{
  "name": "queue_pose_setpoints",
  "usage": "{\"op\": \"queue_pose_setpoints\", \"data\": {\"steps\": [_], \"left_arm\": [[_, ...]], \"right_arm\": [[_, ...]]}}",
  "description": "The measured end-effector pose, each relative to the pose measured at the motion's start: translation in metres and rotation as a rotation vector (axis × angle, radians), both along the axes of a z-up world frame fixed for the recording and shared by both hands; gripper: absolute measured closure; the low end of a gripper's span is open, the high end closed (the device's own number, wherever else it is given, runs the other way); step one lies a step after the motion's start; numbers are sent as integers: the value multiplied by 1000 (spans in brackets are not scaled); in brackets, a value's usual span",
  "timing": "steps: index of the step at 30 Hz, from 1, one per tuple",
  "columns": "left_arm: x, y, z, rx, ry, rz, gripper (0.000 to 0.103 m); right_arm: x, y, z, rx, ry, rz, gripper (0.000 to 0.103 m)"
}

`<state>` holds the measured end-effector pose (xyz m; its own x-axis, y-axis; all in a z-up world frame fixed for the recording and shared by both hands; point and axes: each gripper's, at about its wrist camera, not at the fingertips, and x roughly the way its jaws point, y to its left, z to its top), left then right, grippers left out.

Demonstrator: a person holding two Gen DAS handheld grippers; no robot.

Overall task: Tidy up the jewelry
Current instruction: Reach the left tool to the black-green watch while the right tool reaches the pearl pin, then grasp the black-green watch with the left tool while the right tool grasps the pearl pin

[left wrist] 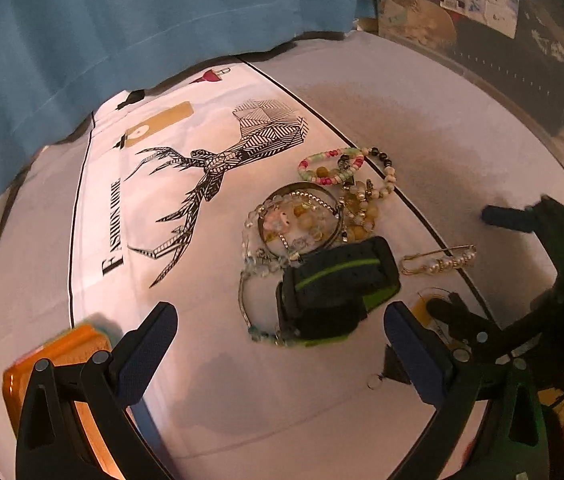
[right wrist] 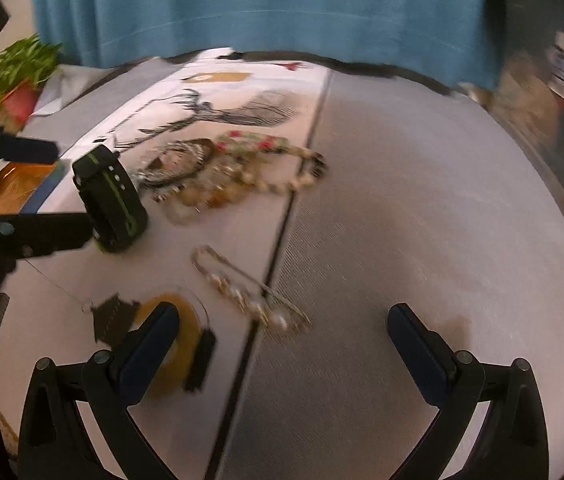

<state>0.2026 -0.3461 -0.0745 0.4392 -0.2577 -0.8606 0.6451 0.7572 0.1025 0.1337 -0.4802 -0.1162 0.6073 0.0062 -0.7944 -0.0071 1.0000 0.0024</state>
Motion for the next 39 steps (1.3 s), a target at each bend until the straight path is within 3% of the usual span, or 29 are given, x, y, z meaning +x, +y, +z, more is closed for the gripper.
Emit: {"op": "queue_pose_setpoints", "data": {"steps": [2,4,5,6,7,8,9,15,22,29,39], "left_arm": [[6,0,-3,5,13,-3,1],[12,-1,-6,-8,33,-11,13],[14,-2,-8,-15,40,-15,43],[17,-3,-9,-34,68,-24,86],[18,-2,-7,-76,88,-32,94],[20,-1,-6,-103,102,-22,95],[19,1,-4,-130,119,-21,96],[-7,21,20,-181,73,-21,96],[-48,79,67,-250,12,59,96],[-101,159,97,-254,-57,152,96],[-181,262,100,-264,-87,278,96]], "right_arm": [[7,-1,0,1,4,14,0],[9,0,1,-2,4,11,0],[7,1,1,1,-2,12,1],[4,4,4,1,-22,27,11],[-1,8,9,-1,-53,57,28],[-2,13,12,-13,-60,76,84],[-3,18,12,-42,-51,71,91],[-22,20,24,-12,-83,-1,91],[-58,35,60,14,-117,-96,91],[-106,88,94,49,-168,-117,91],[-163,183,106,59,-177,-25,91]]}}
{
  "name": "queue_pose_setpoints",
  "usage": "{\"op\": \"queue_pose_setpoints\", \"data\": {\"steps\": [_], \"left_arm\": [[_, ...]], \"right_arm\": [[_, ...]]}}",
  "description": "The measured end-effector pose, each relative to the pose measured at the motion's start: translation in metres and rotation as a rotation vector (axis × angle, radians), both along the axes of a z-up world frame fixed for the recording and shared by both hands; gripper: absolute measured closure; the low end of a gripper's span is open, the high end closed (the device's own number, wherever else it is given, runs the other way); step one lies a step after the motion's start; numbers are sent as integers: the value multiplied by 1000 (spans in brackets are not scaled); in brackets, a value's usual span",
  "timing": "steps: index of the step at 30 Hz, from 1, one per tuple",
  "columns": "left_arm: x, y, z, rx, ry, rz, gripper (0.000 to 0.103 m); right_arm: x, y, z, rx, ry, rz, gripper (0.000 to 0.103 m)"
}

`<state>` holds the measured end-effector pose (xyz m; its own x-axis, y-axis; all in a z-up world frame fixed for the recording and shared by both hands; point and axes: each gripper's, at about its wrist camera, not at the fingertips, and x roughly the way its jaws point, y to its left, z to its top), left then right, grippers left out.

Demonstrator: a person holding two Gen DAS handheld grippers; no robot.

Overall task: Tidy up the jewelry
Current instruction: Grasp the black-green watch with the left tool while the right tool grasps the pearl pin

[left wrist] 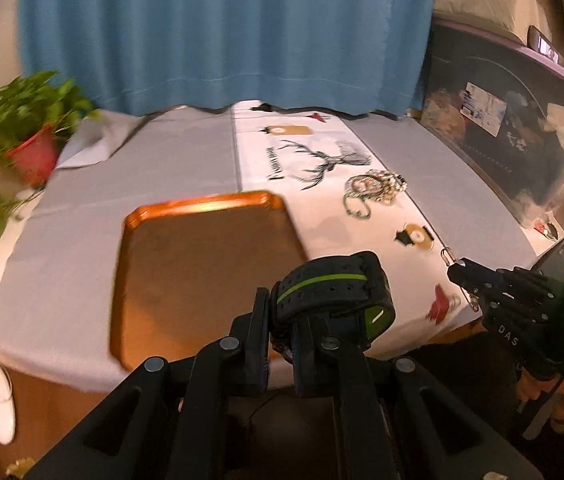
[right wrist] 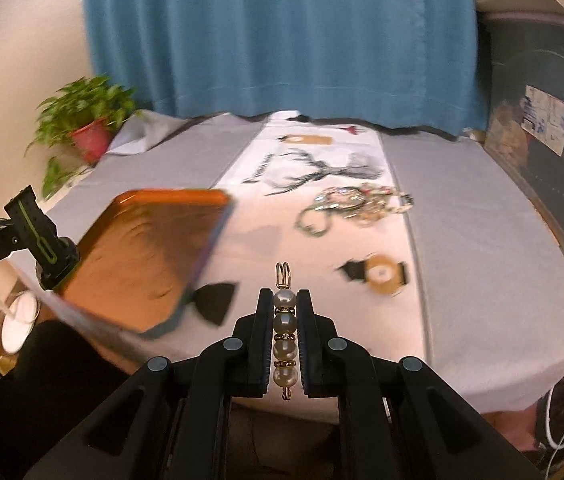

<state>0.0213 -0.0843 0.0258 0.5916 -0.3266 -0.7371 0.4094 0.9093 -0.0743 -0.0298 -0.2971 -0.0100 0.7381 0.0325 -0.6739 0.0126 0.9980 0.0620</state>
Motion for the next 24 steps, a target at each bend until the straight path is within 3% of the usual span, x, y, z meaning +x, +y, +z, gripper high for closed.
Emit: {"op": "queue_pose_setpoints", "data": {"steps": [10,24], "left_arm": [[-39,50,-2,-51,2,51,96],[-29,64,-1,-66,-3,69,96]], "right_arm": [[-32,58,10,-49,-1,81,91],[-27,65,14,-58,5,97,91]]}}
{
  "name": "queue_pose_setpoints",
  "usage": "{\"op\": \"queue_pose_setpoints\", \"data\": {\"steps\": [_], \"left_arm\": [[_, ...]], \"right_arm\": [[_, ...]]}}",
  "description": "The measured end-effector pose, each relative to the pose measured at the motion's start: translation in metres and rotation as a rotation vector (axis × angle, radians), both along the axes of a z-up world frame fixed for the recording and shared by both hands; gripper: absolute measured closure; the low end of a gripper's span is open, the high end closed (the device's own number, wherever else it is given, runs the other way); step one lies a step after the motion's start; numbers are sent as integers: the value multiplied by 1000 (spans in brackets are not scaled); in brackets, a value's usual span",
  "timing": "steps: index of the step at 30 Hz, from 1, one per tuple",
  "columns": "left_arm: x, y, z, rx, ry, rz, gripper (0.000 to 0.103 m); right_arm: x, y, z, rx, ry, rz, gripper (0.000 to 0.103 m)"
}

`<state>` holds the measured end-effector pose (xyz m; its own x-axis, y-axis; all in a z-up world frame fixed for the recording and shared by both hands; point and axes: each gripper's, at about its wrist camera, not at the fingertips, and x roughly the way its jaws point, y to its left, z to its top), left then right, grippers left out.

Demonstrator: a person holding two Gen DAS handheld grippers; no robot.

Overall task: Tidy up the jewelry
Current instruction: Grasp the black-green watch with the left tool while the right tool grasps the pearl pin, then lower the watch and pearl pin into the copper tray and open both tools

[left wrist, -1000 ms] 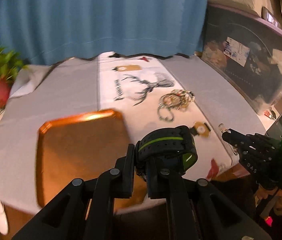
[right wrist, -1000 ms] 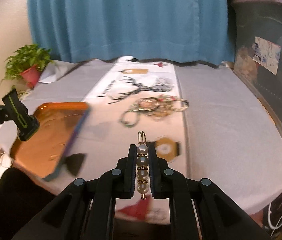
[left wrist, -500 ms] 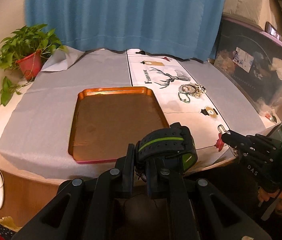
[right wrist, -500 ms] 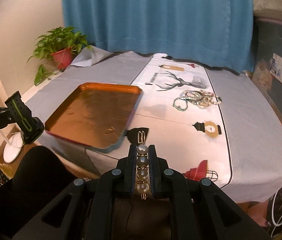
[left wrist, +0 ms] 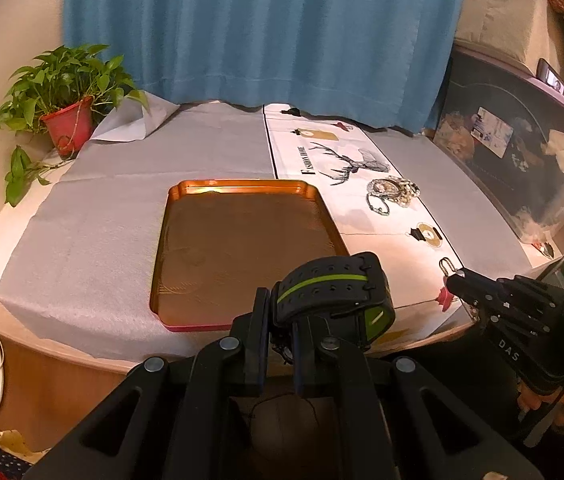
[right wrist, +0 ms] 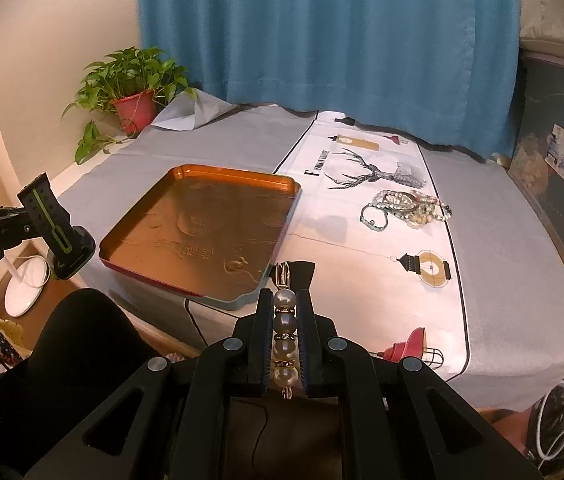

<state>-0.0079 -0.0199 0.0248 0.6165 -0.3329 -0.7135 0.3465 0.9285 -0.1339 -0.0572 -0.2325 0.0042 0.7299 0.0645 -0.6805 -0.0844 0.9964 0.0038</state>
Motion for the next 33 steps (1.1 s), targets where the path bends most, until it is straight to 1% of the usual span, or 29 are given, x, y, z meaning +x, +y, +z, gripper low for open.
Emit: {"op": "queue_pose_setpoints", "data": {"steps": [9,15,21,25,33], "left_arm": [[29,7,-5,-5,12,29,96],[56,12,-14,-12,23,47,96],[93,15,-31,-4,56,67,96],[115,19,-45,13,70,84,96],[151,24,-74,47,112,110,96]], "right_arm": [[28,2,-6,26,24,9,91],[61,9,-9,64,22,22,91],[102,27,-18,76,36,56,91],[131,38,-31,85,48,84,91],[167,58,-57,85,84,112,91]]}}
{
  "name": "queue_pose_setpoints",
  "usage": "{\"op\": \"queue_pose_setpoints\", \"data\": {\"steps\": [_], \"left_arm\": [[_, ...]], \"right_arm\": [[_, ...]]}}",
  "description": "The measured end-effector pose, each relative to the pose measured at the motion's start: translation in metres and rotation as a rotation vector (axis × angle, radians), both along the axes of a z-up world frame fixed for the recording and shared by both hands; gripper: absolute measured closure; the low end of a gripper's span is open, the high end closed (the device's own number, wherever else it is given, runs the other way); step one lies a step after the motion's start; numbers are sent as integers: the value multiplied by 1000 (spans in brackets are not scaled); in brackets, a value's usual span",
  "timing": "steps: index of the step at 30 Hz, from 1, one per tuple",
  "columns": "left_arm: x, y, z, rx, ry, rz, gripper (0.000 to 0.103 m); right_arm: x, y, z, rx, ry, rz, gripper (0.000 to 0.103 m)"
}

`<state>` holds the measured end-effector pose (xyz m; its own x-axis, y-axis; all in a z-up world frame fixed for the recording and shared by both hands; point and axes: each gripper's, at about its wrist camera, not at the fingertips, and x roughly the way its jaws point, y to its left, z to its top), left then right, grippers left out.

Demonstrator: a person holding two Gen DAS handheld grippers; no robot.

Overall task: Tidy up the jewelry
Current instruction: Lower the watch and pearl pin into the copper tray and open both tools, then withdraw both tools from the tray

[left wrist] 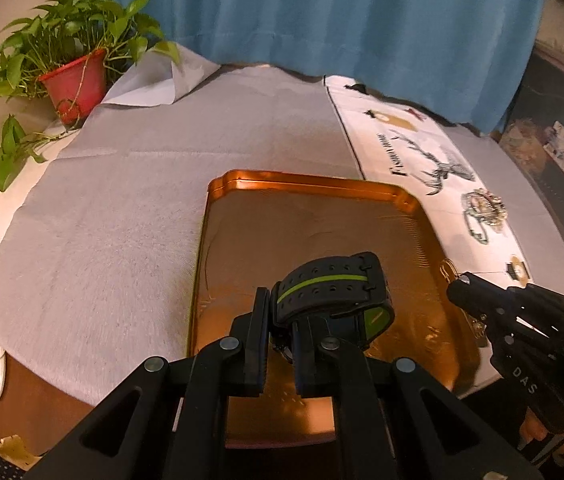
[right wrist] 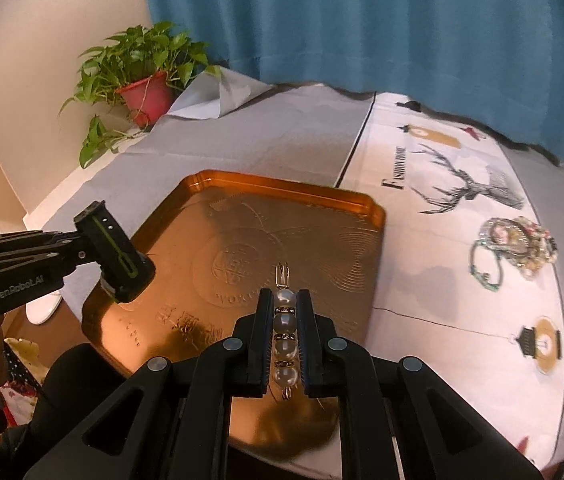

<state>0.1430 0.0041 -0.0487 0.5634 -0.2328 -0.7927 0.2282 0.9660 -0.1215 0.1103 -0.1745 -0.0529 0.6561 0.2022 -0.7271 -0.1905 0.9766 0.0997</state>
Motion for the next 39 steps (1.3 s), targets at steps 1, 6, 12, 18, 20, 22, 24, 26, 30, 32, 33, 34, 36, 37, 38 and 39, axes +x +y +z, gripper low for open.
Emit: {"op": "queue_pose_setpoints", "data": {"steps": [1,6,12,18,20,22,24,26,30,32,33,34,36,37,38,39], "left_arm": [[4,0,-3,4,5,1,96],[16,-2,-12,7,19,-1,95],[27,-8,-20,104,31,27,13],[-1,0,-7,133,-38,47,8],[-17,8,-1,113,-43,77,7],[-43,17,7,65,-51,104,7],[-64,23,12,38,-65,122,7],[-86,25,17,30,-74,130,7],[-123,26,28,33,-99,114,7],[-135,25,34,26,-108,106,7],[-143,25,39,27,-119,103,7],[-149,25,44,27,-129,105,7],[-160,24,52,17,-150,110,7],[-164,23,56,18,-160,112,7],[-167,22,61,20,-168,106,7],[-172,21,67,19,-183,93,7]], "right_arm": [[5,2,-3,-3,4,4,91],[17,4,-10,-7,10,2,91],[30,1,-20,-22,79,-67,33],[2,-14,-10,14,64,-101,29],[-22,-17,-3,3,54,-106,29],[-47,-18,4,-7,46,-120,29],[-71,-16,9,-20,35,-125,29],[-92,-14,15,-31,23,-130,29],[-129,-7,30,-56,-18,-140,29],[-144,-3,37,-69,-37,-146,29],[-151,-1,40,-75,-45,-148,29],[-159,0,45,-82,-55,-145,29],[-171,3,54,-89,-76,-135,29],[-176,4,58,-87,-92,-131,29],[-181,4,61,-85,-113,-134,29],[-184,7,64,-92,-115,-141,29]]}}
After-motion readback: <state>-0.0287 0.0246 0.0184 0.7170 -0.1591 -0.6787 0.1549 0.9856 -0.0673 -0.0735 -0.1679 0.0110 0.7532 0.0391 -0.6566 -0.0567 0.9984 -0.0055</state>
